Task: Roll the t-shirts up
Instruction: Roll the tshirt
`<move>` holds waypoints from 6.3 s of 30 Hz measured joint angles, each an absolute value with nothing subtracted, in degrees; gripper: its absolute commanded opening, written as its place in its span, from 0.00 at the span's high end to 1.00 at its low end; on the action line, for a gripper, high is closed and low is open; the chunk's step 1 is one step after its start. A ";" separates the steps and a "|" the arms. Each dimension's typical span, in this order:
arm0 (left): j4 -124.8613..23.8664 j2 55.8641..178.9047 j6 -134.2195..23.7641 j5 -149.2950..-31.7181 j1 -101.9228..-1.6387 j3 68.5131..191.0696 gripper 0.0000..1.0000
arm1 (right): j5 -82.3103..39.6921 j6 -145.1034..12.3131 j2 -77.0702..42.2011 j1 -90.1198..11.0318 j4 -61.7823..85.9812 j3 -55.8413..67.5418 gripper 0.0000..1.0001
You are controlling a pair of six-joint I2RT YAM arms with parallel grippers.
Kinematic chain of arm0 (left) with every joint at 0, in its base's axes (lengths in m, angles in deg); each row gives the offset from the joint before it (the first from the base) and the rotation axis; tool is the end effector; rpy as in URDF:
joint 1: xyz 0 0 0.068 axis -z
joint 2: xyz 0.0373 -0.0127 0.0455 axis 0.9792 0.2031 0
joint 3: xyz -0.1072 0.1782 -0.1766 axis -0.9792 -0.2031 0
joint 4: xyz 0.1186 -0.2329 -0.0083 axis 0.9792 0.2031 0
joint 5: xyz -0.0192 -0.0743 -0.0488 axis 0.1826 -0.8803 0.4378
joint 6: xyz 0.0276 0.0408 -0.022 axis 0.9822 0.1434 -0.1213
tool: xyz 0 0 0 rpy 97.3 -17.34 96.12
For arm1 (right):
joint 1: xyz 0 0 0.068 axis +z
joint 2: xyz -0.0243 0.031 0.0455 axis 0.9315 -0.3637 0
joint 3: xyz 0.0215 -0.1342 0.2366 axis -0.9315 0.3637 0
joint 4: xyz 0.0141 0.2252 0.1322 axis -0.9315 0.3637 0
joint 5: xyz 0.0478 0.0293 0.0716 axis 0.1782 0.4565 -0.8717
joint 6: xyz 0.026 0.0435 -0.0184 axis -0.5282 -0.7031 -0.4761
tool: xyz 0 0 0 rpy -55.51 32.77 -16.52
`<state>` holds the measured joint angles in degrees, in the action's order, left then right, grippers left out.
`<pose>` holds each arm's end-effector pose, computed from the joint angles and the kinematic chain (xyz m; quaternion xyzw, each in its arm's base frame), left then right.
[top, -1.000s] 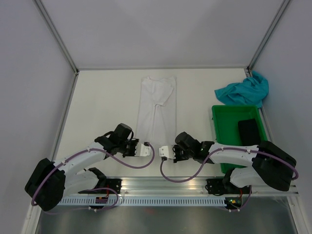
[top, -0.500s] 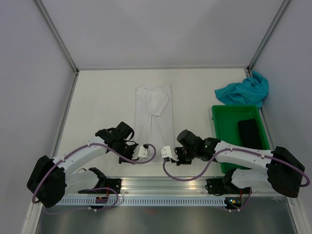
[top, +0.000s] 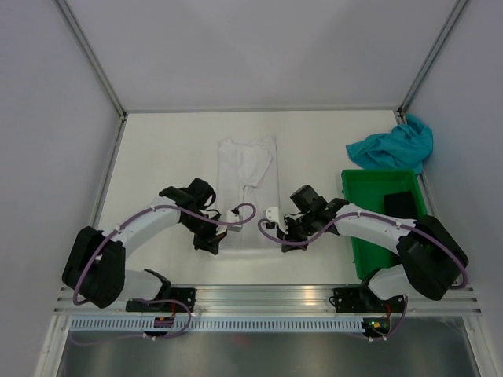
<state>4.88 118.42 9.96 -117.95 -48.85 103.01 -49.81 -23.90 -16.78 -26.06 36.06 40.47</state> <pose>0.1720 -0.1208 0.1927 0.6415 0.7018 -0.2895 0.1102 0.1688 0.1838 0.1723 -0.6389 0.6743 0.3146 0.1955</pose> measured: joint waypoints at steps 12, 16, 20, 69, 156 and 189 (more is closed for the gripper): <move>5.49 132.08 8.69 -118.87 -56.50 108.01 0.97 | -54.38 -25.52 -23.97 -30.65 36.15 36.60 0.93; 5.21 134.23 8.69 -118.89 -58.12 109.19 0.96 | -54.38 -28.18 -24.05 -32.62 34.29 36.58 0.68; 5.25 135.36 8.69 -118.91 -58.34 109.54 0.96 | -54.35 -31.68 -23.03 -33.73 31.67 36.99 0.44; 1.78 134.92 5.63 -121.55 -65.09 110.02 0.79 | -44.89 -84.88 -23.95 -31.66 -16.86 58.96 0.94; -14.07 112.67 4.16 -99.41 -45.72 94.27 0.98 | -7.27 -22.15 -19.46 -4.49 3.14 51.09 0.79; 14.70 116.63 17.89 -113.07 -55.34 102.00 0.98 | -47.69 -41.56 -17.37 -17.38 27.36 39.81 0.99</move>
<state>14.70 116.63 17.89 -113.07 -55.34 102.00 -47.69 -41.56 -17.37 -17.38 27.36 39.81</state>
